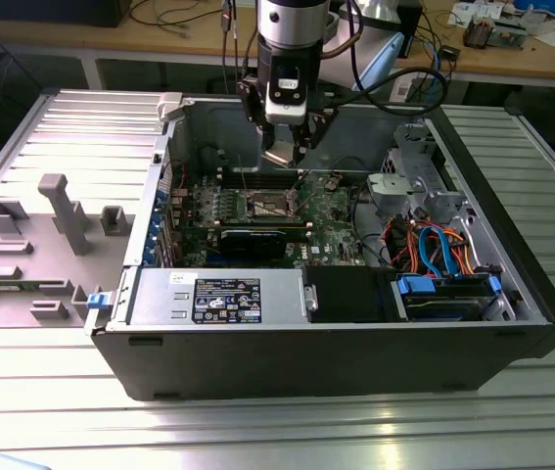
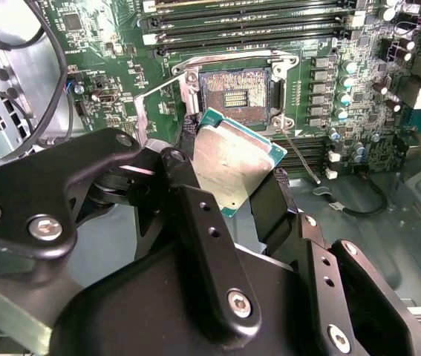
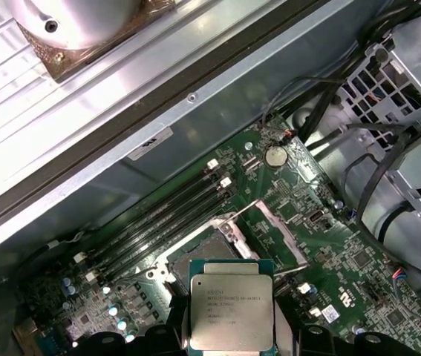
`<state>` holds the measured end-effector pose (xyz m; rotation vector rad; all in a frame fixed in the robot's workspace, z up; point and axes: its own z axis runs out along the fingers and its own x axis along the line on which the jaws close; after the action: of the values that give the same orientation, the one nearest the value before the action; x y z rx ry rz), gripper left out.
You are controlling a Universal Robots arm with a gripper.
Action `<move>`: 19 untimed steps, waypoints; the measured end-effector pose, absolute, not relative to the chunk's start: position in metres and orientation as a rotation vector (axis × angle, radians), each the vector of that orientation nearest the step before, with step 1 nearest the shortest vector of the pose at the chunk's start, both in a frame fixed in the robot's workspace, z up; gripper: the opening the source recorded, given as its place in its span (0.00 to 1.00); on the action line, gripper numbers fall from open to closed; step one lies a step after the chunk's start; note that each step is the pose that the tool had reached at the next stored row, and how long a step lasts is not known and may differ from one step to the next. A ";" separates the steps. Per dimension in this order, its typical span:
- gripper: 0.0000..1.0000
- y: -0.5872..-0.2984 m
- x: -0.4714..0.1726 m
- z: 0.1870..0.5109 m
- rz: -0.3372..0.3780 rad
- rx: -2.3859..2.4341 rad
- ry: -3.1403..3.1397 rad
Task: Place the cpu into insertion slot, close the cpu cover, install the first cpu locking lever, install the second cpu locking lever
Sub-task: 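Place the cpu into insertion slot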
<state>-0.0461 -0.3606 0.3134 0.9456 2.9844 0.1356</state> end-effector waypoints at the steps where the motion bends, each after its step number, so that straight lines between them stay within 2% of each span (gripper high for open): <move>1: 0.55 -0.361 -0.046 0.313 0.135 0.950 2.983; 19: 0.55 -0.361 -0.046 0.312 0.135 1.013 2.960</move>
<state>-0.0461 -0.3606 0.3123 1.0128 2.9601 0.1352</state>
